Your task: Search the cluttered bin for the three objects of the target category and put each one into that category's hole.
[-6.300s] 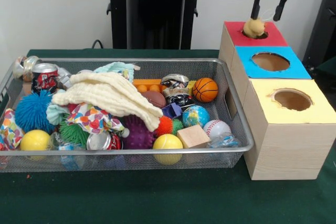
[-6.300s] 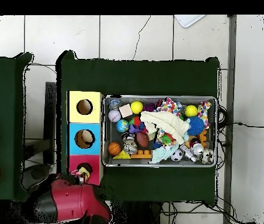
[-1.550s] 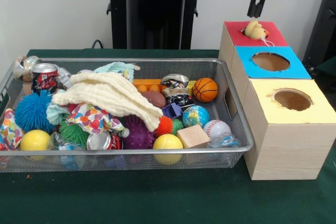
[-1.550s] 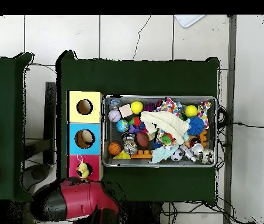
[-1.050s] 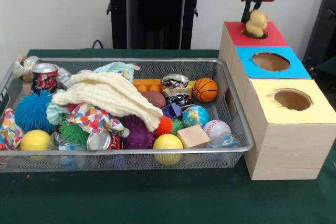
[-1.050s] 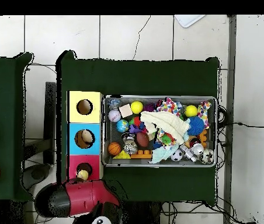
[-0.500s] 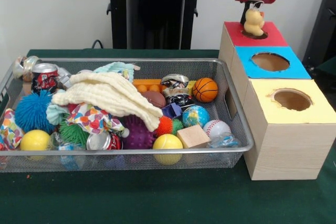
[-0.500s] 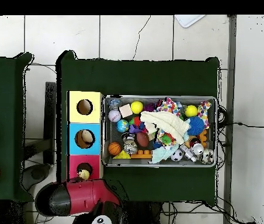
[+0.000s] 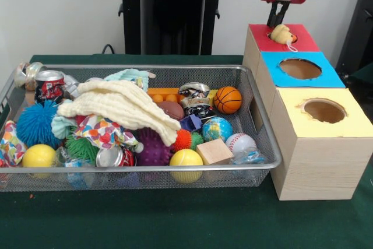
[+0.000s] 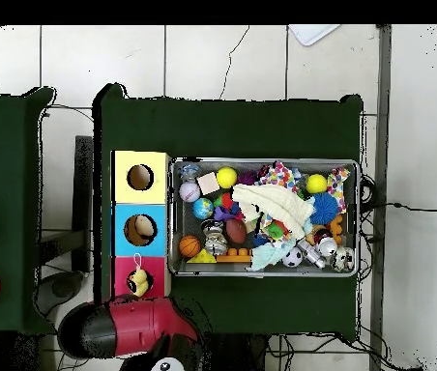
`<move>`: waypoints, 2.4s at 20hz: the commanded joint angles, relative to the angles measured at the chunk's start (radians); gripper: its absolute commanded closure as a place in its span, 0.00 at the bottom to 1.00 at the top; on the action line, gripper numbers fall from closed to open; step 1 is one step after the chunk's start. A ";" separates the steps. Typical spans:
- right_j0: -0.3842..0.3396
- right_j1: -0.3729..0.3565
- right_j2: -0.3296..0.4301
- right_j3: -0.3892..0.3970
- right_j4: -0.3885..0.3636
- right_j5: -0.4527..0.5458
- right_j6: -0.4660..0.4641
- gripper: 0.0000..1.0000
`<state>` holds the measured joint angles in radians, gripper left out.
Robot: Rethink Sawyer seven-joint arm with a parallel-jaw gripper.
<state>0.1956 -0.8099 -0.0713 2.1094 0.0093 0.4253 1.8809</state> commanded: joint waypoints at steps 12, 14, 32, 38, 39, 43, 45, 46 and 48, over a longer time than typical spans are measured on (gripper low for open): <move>-0.023 -0.287 0.004 -0.020 0.050 0.431 0.134 1.00; -0.023 -0.304 0.003 -0.028 0.048 0.468 0.138 1.00; -0.069 -0.115 0.072 -0.106 0.052 0.207 0.146 1.00; -0.062 0.011 0.054 -0.151 0.011 0.108 0.150 1.00; -0.065 0.028 0.054 -0.154 0.010 0.090 0.146 1.00; -0.057 0.027 0.049 -0.113 0.018 0.028 0.151 1.00; -0.048 0.040 0.046 -0.103 0.019 -0.009 0.158 1.00; -0.045 0.051 0.044 -0.105 0.019 -0.023 0.162 1.00; -0.039 0.078 0.042 -0.106 0.021 -0.056 0.168 1.00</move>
<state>0.1539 -0.8146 -0.0730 2.0211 0.0305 0.4573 1.8809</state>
